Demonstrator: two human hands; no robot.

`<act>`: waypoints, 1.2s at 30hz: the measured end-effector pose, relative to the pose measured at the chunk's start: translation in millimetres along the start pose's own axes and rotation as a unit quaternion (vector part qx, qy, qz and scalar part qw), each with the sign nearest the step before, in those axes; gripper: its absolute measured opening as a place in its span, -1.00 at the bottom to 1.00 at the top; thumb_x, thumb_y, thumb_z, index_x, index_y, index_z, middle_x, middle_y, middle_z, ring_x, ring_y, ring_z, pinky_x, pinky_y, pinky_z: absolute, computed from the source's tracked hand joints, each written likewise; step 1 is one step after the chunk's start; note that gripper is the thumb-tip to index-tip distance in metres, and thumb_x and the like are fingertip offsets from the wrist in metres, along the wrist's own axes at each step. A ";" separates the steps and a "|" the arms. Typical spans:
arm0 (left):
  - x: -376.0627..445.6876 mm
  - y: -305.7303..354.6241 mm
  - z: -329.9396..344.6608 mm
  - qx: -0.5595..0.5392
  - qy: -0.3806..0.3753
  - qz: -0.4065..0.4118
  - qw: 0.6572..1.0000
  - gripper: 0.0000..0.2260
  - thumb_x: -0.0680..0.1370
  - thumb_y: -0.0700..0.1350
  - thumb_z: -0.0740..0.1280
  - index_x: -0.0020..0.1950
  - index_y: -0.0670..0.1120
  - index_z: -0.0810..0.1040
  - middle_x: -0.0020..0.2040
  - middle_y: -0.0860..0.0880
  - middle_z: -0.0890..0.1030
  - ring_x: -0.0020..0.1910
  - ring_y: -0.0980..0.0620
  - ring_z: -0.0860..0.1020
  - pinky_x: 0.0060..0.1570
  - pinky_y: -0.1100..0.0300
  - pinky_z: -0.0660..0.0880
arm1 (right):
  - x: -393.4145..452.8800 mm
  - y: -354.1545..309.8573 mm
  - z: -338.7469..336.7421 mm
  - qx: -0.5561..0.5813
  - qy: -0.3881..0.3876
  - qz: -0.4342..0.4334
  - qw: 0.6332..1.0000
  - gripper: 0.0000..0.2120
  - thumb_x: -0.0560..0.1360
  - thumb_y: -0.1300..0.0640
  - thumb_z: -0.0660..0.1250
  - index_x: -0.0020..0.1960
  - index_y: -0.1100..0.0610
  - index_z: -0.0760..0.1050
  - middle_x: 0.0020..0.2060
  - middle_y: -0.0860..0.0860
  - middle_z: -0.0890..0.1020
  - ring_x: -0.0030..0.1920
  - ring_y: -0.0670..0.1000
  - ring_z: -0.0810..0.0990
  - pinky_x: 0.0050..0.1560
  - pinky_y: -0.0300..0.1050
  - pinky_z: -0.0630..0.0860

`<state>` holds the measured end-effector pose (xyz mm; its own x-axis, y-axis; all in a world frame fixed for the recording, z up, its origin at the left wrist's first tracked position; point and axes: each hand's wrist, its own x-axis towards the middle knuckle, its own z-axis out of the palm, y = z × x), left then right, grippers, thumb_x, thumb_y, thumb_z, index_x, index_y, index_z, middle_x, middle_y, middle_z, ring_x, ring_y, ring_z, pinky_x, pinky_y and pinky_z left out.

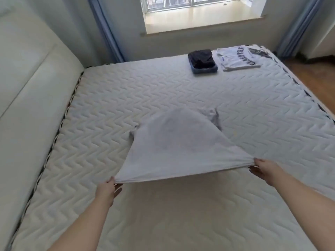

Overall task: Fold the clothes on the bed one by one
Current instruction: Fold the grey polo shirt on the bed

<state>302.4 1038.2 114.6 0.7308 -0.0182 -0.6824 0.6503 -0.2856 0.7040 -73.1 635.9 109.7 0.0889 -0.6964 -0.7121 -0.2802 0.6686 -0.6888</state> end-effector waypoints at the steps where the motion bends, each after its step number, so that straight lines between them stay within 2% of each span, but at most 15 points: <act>1: 3.3 -22.4 -4.6 0.013 0.002 -0.021 1.000 -0.76 0.70 -0.13 0.14 0.25 -0.25 0.45 0.30 -0.29 0.53 -0.29 0.05 0.58 -0.49 0.24 0.56 | 2.9 22.2 -3.5 -0.010 0.004 0.019 1.000 -0.86 0.66 0.23 0.18 0.19 0.21 0.42 -0.48 0.01 0.63 -0.56 -0.14 0.58 -0.53 -0.28 0.54; 3: 10.1 -61.5 -13.2 0.035 0.003 -0.050 0.998 -0.76 0.69 -0.12 0.15 0.24 -0.25 0.45 0.29 -0.28 0.53 -0.22 0.00 0.60 -0.43 0.21 0.60 | 5.5 59.0 -10.8 -0.034 0.005 0.044 0.998 -0.81 0.67 0.23 0.15 0.26 0.20 0.41 -0.50 -0.03 0.63 -0.49 -0.11 0.61 -0.53 -0.30 0.54; 6: 16.8 -107.1 -28.5 0.066 -0.002 -0.083 0.994 -0.74 0.69 -0.13 0.16 0.23 -0.30 0.47 0.30 -0.28 0.52 0.01 -0.15 0.58 -0.03 0.00 0.56 | 4.7 104.5 -21.9 -0.064 -0.004 0.082 0.995 -0.69 0.68 0.21 0.10 0.39 0.29 0.35 -0.18 0.06 0.58 -0.23 0.00 0.56 -0.44 -0.30 0.55; 8: 20.7 -131.5 -37.1 0.094 0.002 -0.091 0.991 -0.78 0.69 -0.17 0.17 0.19 -0.30 0.47 0.29 -0.30 0.52 0.03 -0.15 0.56 0.05 -0.04 0.51 | 2.8 129.3 -30.1 -0.082 -0.006 0.104 0.991 -0.66 0.69 0.20 0.09 0.41 0.30 0.34 -0.03 0.08 0.56 -0.17 -0.02 0.53 -0.30 -0.23 0.58; 10: 25.0 -155.1 -45.0 0.109 0.005 -0.091 0.990 -0.76 0.68 -0.19 0.18 0.26 -0.32 0.45 0.24 -0.30 0.54 0.03 -0.14 0.55 0.00 -0.02 0.53 | 0.8 152.5 -38.3 -0.098 0.002 0.118 0.988 -0.67 0.69 0.18 0.10 0.40 0.28 0.36 0.10 0.10 0.54 -0.12 0.01 0.58 -0.15 -0.18 0.50; 12: 26.3 -175.6 -50.2 0.114 0.010 -0.093 0.989 -0.78 0.67 -0.17 0.21 0.25 -0.27 0.45 0.06 -0.23 0.58 -0.10 -0.08 0.57 -0.23 0.11 0.61 | -1.2 170.4 -45.8 -0.119 0.005 0.119 0.986 -0.72 0.68 0.17 0.12 0.33 0.25 0.40 0.03 0.12 0.57 -0.12 0.00 0.68 -0.11 -0.17 0.46; 14: 28.2 -196.6 -55.8 0.119 0.025 -0.106 0.987 -0.82 0.66 -0.11 0.25 0.14 -0.22 0.47 -0.13 -0.14 0.54 -0.21 0.00 0.54 -0.42 0.23 0.61 | -1.6 188.5 -53.6 -0.150 0.007 0.122 0.981 -0.80 0.67 0.16 0.16 0.25 0.20 0.42 -0.12 0.08 0.58 -0.31 -0.13 0.68 -0.10 -0.16 0.46; 16: 33.5 -216.6 -61.6 0.124 0.035 -0.114 0.985 -0.80 0.66 -0.06 0.25 -0.06 -0.18 0.47 -0.22 -0.10 0.48 -0.27 0.02 0.50 -0.49 0.26 0.58 | 3.2 208.1 -64.0 -0.185 0.004 0.123 0.975 -0.77 0.64 0.15 0.22 0.25 0.24 0.44 -0.14 0.08 0.58 -0.19 -0.03 0.64 0.02 -0.08 0.48; 18: 38.2 -236.1 -68.1 0.140 0.040 -0.122 0.982 -0.75 0.66 -0.03 0.24 -0.16 -0.14 0.44 -0.26 -0.09 0.44 -0.31 0.02 0.47 -0.49 0.27 0.57 | 7.8 227.8 -75.4 -0.236 0.005 0.122 0.964 -0.73 0.61 0.15 0.28 0.23 0.30 0.47 -0.05 0.14 0.58 -0.02 0.08 0.56 0.14 0.01 0.42; 19: 39.9 -246.9 -73.2 0.154 0.040 -0.123 0.980 -0.74 0.66 -0.04 0.24 -0.17 -0.14 0.44 -0.28 -0.09 0.43 -0.32 0.02 0.46 -0.49 0.27 0.57 | 9.0 238.5 -81.2 -0.265 0.007 0.124 0.956 -0.75 0.60 0.15 0.31 0.19 0.29 0.49 -0.01 0.16 0.58 0.01 0.11 0.54 0.11 0.01 0.39; 23: 45.1 -280.5 -96.6 0.207 0.040 -0.102 0.972 -0.72 0.65 -0.10 0.26 -0.23 -0.16 0.41 -0.32 -0.13 0.42 -0.36 0.01 0.43 -0.51 0.29 0.51 | 14.7 281.3 -95.0 -0.347 0.027 0.114 0.931 -0.74 0.54 0.12 0.39 0.02 0.35 0.58 -0.13 0.19 0.62 -0.03 0.15 0.61 -0.27 -0.13 0.35; 24: 45.6 -287.8 -101.6 0.222 0.037 -0.097 0.969 -0.72 0.65 -0.12 0.26 -0.24 -0.17 0.42 -0.32 -0.14 0.43 -0.36 0.00 0.43 -0.54 0.32 0.48 | 15.4 292.6 -97.1 -0.367 0.031 0.111 0.923 -0.72 0.54 0.09 0.41 -0.01 0.35 0.60 -0.14 0.20 0.64 -0.04 0.16 0.63 -0.28 -0.12 0.36; 28: 45.1 -316.0 -112.9 0.301 -0.020 -0.090 0.949 -0.76 0.68 -0.22 0.18 -0.19 -0.18 0.41 -0.30 -0.15 0.41 -0.34 0.00 0.39 -0.59 0.40 0.38 | 16.4 331.1 -103.2 -0.432 0.033 0.124 0.893 -0.73 0.55 0.02 0.38 -0.05 0.26 0.61 -0.05 0.26 0.68 0.05 0.23 0.63 0.04 0.02 0.46; 32: 46.5 -338.3 -124.6 0.381 -0.035 -0.083 0.920 -0.84 0.68 -0.22 0.16 -0.05 -0.25 0.43 -0.29 -0.16 0.43 -0.37 -0.03 0.39 -0.61 0.37 0.34 | 10.9 350.2 -108.0 -0.523 0.037 0.123 0.842 -0.68 0.57 -0.04 0.34 0.06 0.22 0.62 0.01 0.24 0.66 0.09 0.23 0.58 -0.06 -0.07 0.36; 36: 50.3 -358.5 -137.7 0.439 -0.039 -0.080 0.894 -0.83 0.67 -0.17 0.19 0.00 -0.24 0.47 -0.23 -0.18 0.51 -0.36 -0.04 0.42 -0.38 0.19 0.36 | 7.0 368.2 -117.1 -0.553 0.035 0.125 0.823 -0.65 0.56 -0.04 0.35 0.12 0.25 0.60 0.06 0.25 0.64 0.12 0.26 0.57 0.05 -0.01 0.43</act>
<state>134.6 1271.6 -145.1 0.6040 0.0328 -0.7963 0.3067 -0.9318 0.1943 -287.6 846.7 -132.9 -0.1485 -0.6115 -0.7772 -0.9833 0.1746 0.0505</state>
